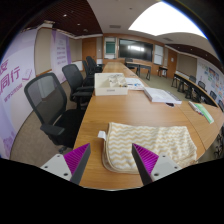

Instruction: Fold towel

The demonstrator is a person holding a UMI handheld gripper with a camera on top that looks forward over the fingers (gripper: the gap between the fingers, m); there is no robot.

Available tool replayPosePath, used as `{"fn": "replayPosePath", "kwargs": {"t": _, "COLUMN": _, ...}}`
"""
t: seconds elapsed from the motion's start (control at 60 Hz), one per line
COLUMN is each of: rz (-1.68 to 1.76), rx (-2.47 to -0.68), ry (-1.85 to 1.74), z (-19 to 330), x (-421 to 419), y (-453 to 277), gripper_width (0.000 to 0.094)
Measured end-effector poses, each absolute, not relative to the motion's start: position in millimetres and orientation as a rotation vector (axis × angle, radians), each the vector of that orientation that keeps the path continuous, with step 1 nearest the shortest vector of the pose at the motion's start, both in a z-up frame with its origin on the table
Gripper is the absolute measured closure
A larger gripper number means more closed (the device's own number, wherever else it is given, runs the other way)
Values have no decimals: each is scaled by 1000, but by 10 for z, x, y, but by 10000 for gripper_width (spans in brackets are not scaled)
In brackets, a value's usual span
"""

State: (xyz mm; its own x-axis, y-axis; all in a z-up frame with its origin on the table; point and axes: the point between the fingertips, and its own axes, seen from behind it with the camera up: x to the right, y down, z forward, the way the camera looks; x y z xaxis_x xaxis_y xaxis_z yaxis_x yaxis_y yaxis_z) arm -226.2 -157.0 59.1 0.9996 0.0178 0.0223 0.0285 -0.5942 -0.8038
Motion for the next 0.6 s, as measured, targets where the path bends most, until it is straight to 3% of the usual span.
{"fn": "replayPosePath", "kwargs": {"t": 0.117, "rz": -94, "rx": -2247, "ry": -108, "z": 138, "x": -2340, "y": -1225, "gripper_width": 87}}
{"fn": "replayPosePath", "kwargs": {"t": 0.2, "rz": -103, "rx": -2258, "ry": -121, "z": -25, "x": -2350, "y": -1098, "gripper_width": 180}}
{"fn": "replayPosePath", "kwargs": {"t": 0.233, "rz": -106, "rx": -2245, "ry": -112, "z": -8, "x": -2341, "y": -1056, "gripper_width": 260}}
{"fn": "replayPosePath", "kwargs": {"t": 0.333, "rz": -161, "rx": -2250, "ry": -130, "z": -47, "x": -2233, "y": -1018, "gripper_width": 666}}
{"fn": "replayPosePath", "kwargs": {"t": 0.383, "rz": -202, "rx": -2251, "ry": -127, "z": -43, "x": -2151, "y": -1006, "gripper_width": 816}}
{"fn": "replayPosePath", "kwargs": {"t": 0.467, "rz": -189, "rx": -2266, "ry": -129, "z": -20, "x": -2172, "y": -1024, "gripper_width": 886}}
{"fn": "replayPosePath", "kwargs": {"t": 0.6, "rz": -41, "rx": -2299, "ry": -110, "z": 146, "x": -2387, "y": -1087, "gripper_width": 896}}
